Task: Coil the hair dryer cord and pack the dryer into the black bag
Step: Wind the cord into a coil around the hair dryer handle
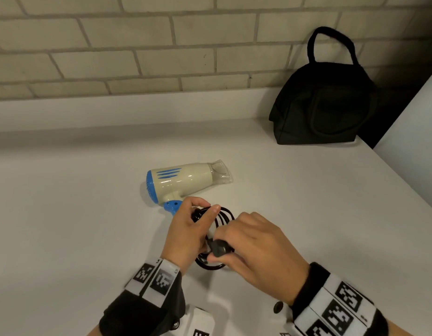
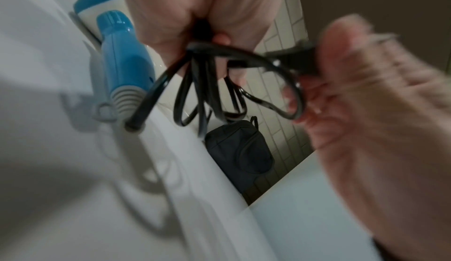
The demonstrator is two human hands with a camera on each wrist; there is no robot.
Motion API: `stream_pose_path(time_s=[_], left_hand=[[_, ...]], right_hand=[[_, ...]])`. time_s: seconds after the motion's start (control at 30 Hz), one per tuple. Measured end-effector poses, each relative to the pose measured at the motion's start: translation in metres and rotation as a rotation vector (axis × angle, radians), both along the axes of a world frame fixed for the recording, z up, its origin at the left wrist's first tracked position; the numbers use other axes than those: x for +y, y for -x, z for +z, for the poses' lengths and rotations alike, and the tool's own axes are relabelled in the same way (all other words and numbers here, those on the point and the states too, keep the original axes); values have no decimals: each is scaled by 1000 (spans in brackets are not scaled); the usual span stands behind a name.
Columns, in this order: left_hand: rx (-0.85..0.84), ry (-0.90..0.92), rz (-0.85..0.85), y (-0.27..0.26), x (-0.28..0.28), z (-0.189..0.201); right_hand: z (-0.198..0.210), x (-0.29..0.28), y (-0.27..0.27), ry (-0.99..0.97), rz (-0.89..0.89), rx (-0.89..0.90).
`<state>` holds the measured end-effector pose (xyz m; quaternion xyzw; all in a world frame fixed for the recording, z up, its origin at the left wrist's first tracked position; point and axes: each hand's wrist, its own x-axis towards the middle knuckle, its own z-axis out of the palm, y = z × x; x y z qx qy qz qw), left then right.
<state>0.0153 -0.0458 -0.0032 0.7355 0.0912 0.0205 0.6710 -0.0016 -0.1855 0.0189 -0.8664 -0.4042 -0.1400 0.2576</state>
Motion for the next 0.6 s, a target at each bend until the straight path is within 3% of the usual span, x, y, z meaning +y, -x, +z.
stream_pose_path(time_s=[0.13,0.33,0.47,0.6], left_hand=[[-62,-103,-52,-1,5,-5],[-161,-170,-165,5,4,-2],[-297,-204,-246,13,3,3],[-398,-224,-367,18,0,8]], right_hand=[[10,-8,9,-41,20,7],[31,-29,-4,-415,-51,127],[42,-33,-31,-756,-86,453],[31,-26,-62,-884,-189,756]])
